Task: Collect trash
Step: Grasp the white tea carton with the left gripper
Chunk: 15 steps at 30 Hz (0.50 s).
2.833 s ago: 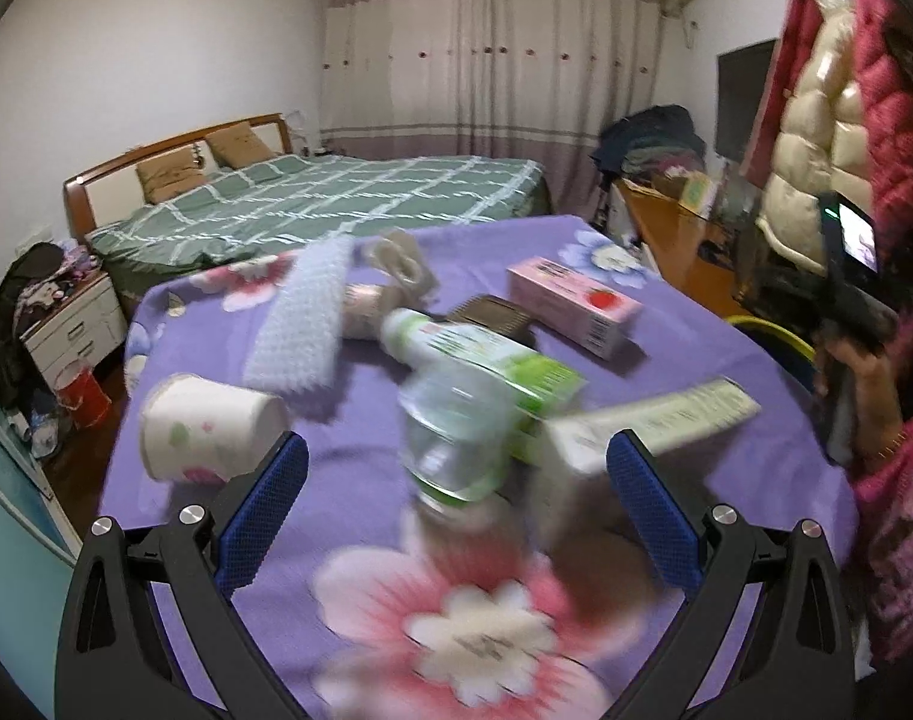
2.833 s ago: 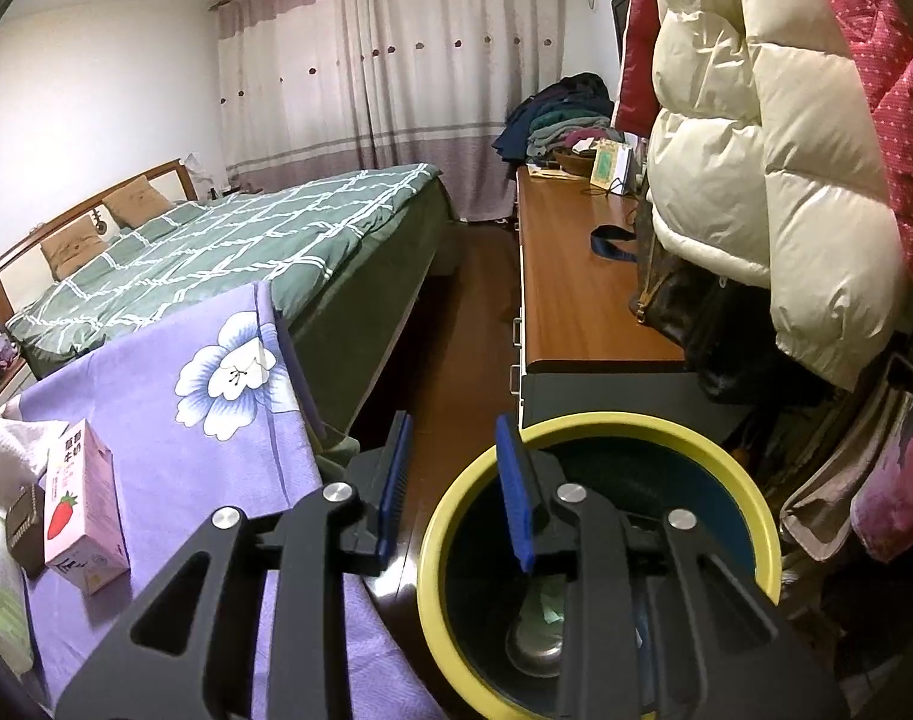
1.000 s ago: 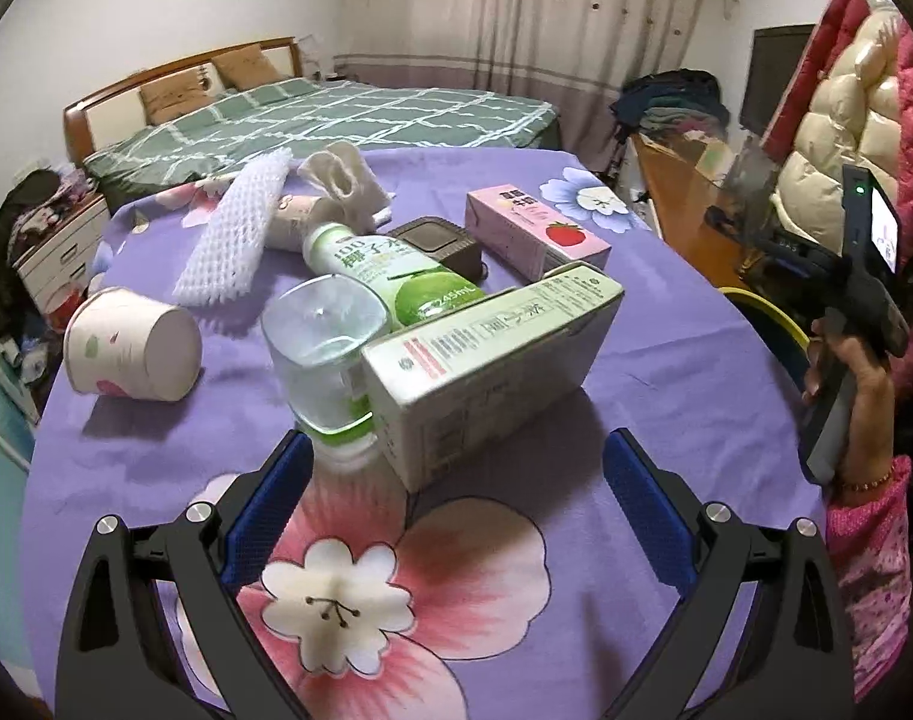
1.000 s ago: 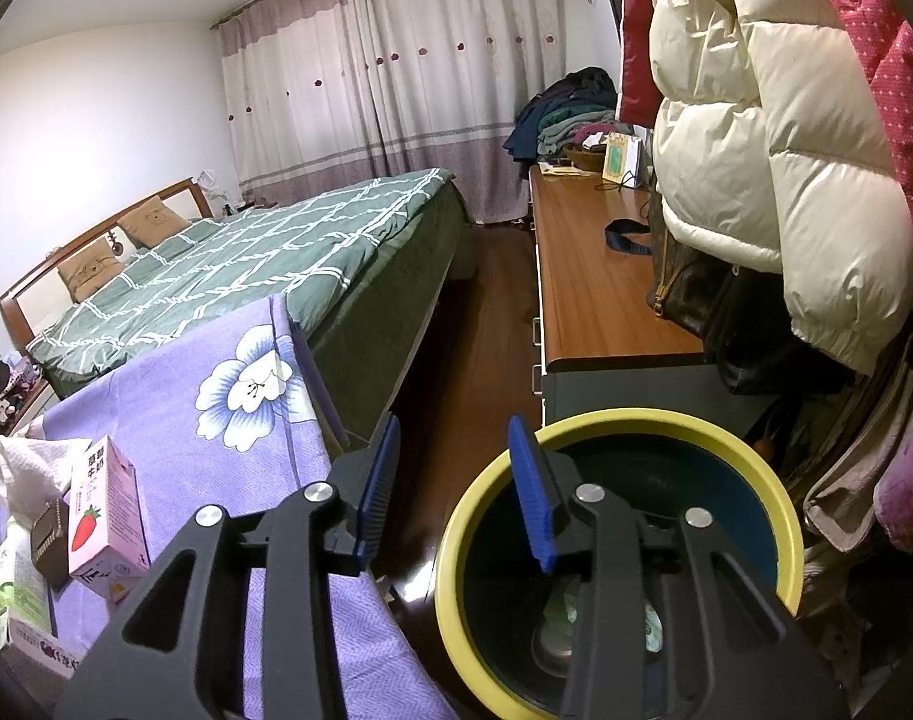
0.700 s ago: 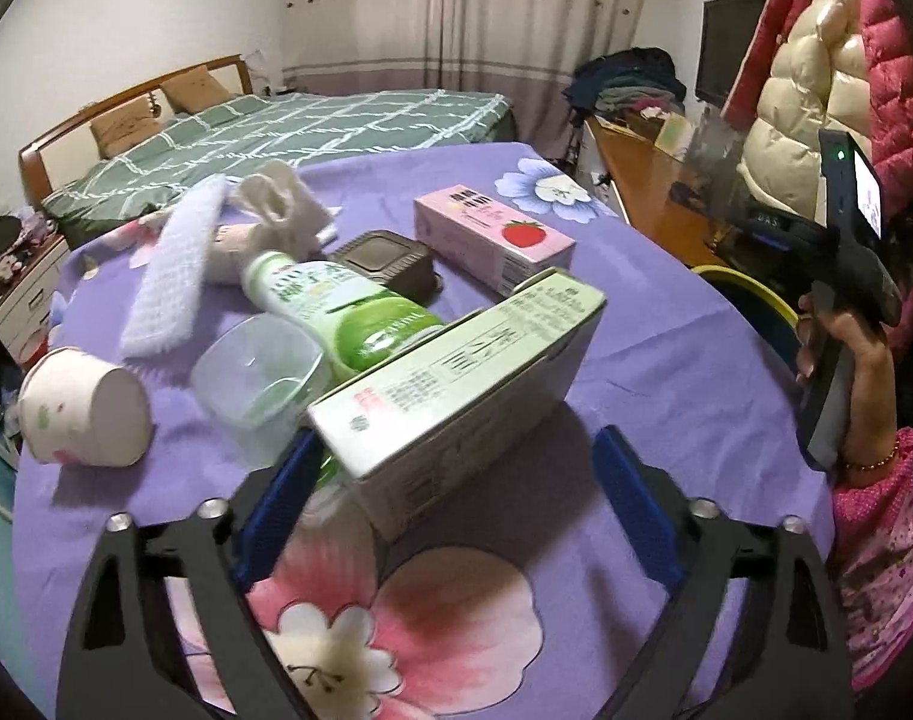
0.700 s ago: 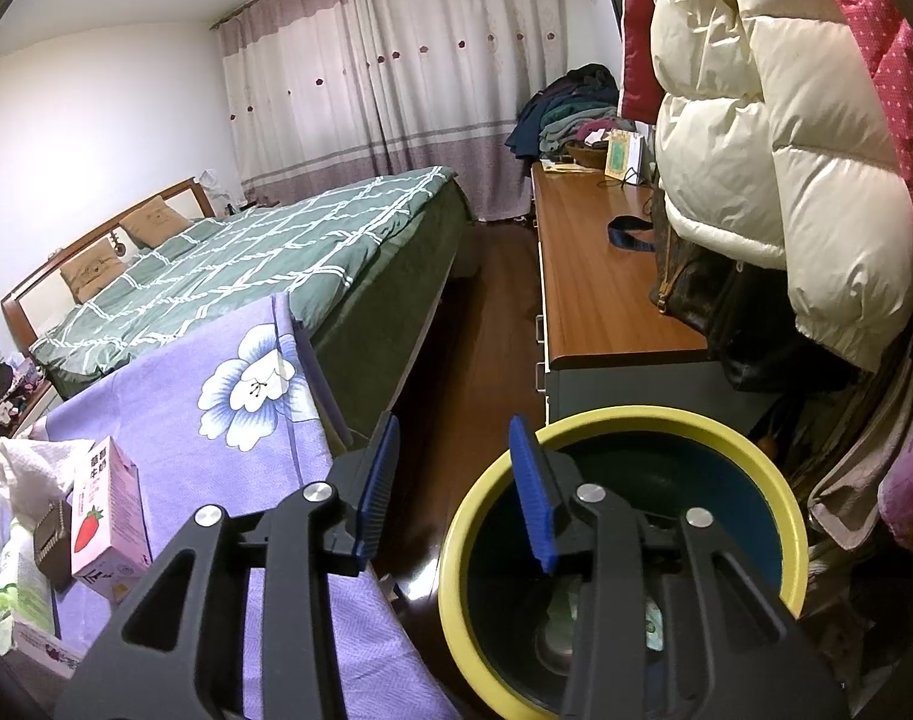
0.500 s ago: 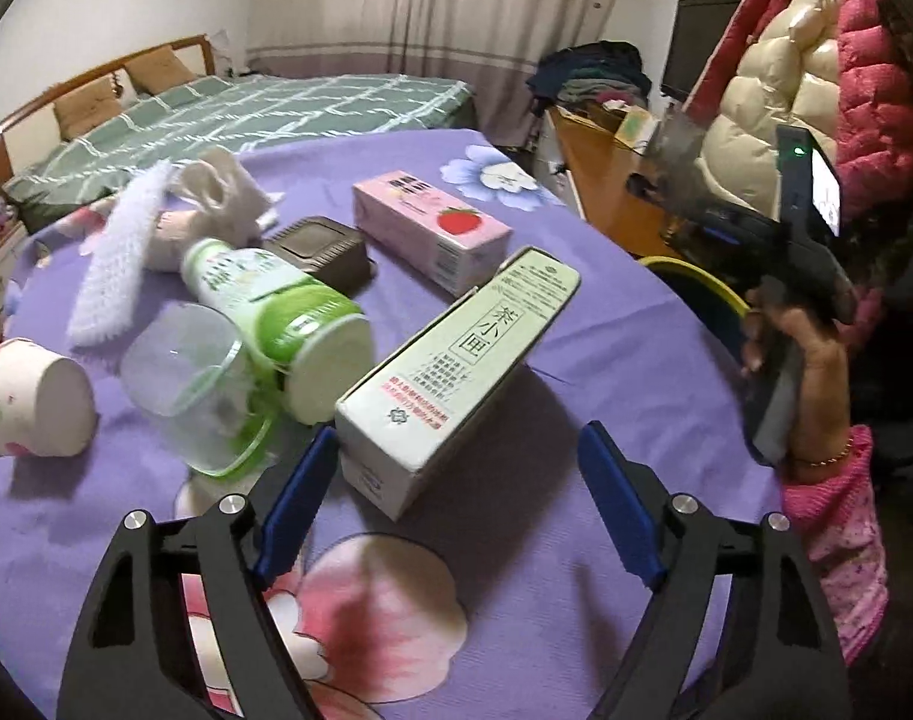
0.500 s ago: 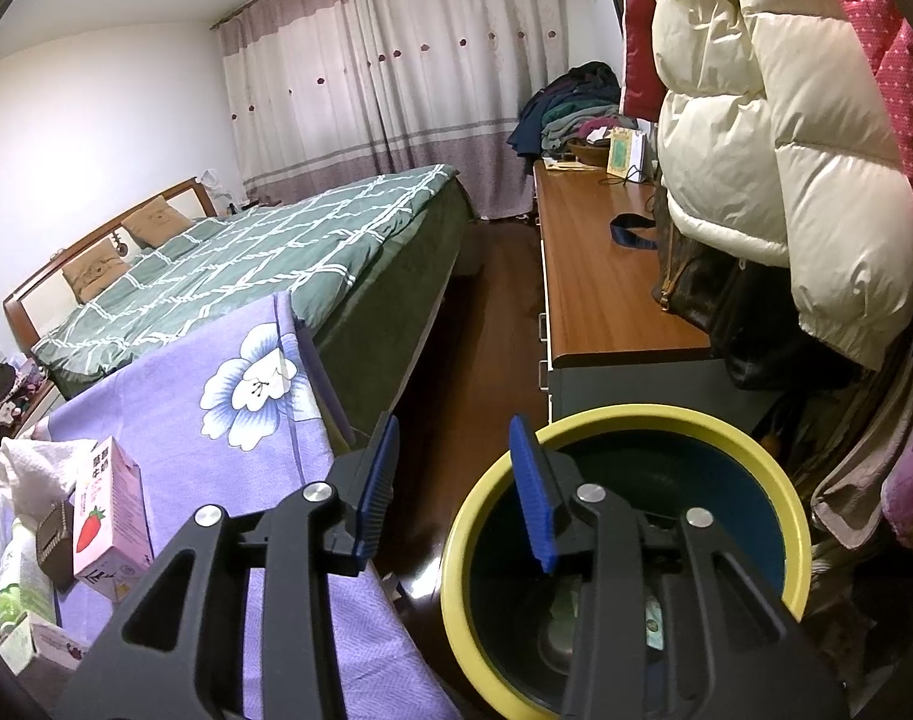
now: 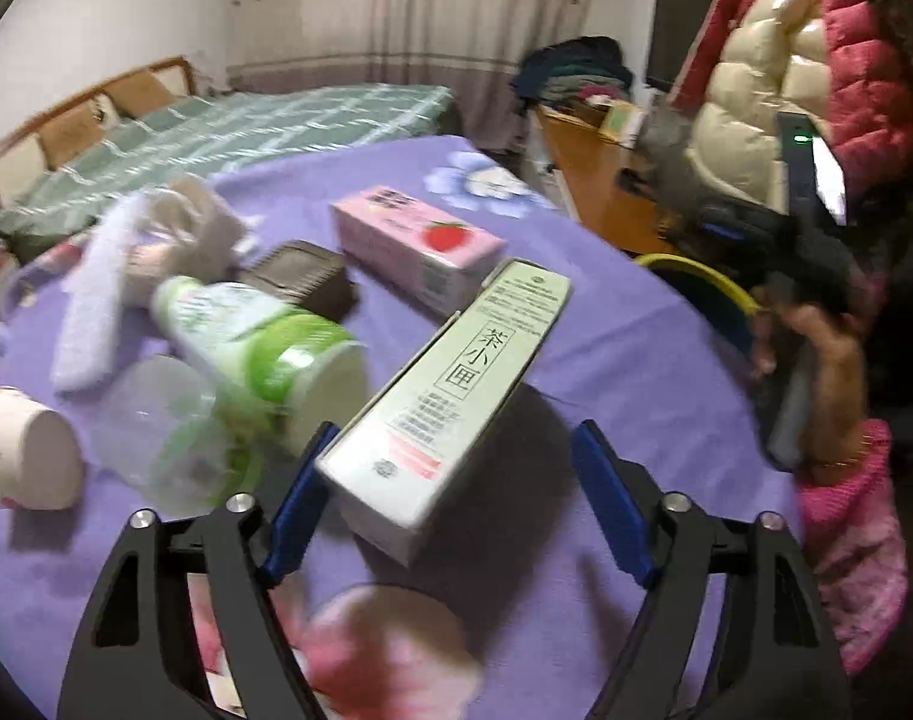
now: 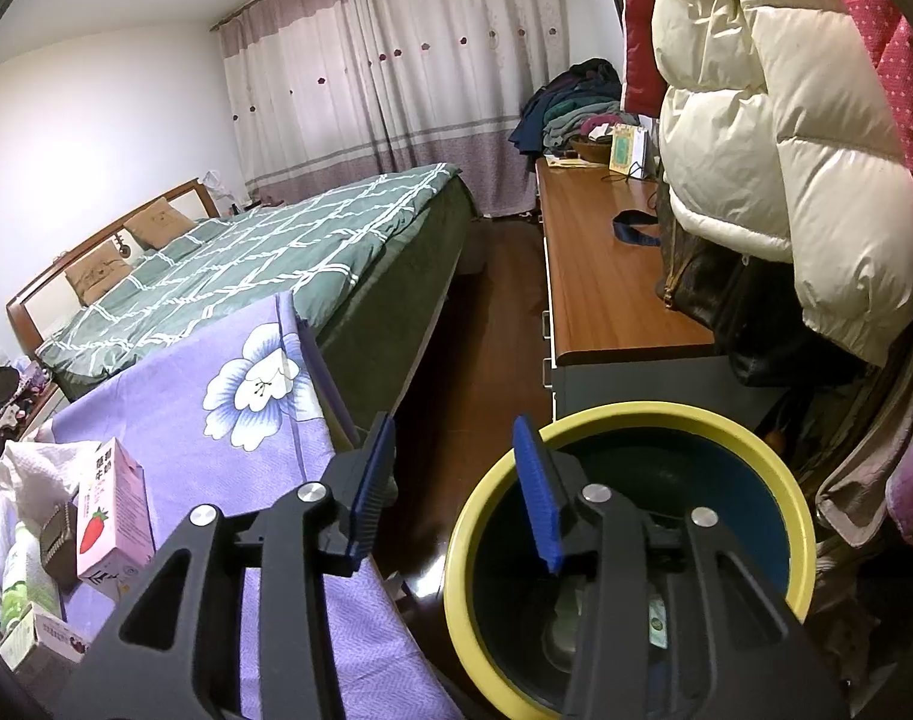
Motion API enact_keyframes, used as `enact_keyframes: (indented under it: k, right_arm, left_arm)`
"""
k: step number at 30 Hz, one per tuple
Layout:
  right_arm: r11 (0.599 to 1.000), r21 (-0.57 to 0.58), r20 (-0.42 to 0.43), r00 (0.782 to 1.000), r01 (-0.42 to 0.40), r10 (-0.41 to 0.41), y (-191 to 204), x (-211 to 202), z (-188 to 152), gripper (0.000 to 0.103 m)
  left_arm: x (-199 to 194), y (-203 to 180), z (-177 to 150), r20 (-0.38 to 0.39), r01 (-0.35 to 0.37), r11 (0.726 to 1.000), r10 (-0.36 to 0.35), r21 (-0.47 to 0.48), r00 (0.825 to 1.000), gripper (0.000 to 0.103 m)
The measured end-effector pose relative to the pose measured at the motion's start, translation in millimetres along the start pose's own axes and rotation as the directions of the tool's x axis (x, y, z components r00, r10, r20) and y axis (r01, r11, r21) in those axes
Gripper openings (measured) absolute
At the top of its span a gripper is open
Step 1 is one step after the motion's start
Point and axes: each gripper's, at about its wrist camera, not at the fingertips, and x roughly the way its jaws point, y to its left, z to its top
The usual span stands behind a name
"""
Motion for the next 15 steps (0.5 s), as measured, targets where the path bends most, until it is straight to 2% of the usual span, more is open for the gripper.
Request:
enact_keyframes:
  k: [3,9,12,14,15]
  right_arm:
    - [1.000,0.000,0.000,1.000,-0.001,0.001,0,0,0,0.040]
    - [1.000,0.002,-0.001,1.000,-0.003,0.003,1,1,-1,0.040]
    - [1.000,0.002,-0.001,1.000,-0.007,0.007,1,1,-2,0.040]
    - [1.000,0.002,0.000,1.000,-0.015,0.015,2,0,-3,0.040]
    - [1.000,0.004,0.003,1.000,-0.020,0.020,0,-1,-2,0.040]
  left_arm:
    - [1,-3,3,-0.013,0.035,0.999,-0.035,-0.002,0.999,0.067]
    - [20,0,12,-0.022,-0.005,1.000,0.005,-0.009,1.000,0.066]
    - [31,-2,12,-0.057,-0.004,1.000,0.004,-0.002,0.998,0.053]
    - [35,-2,12,-0.070,0.032,0.999,-0.033,-0.015,0.997,0.037]
    - [36,-2,12,-0.072,0.035,0.999,-0.037,-0.017,0.997,0.036]
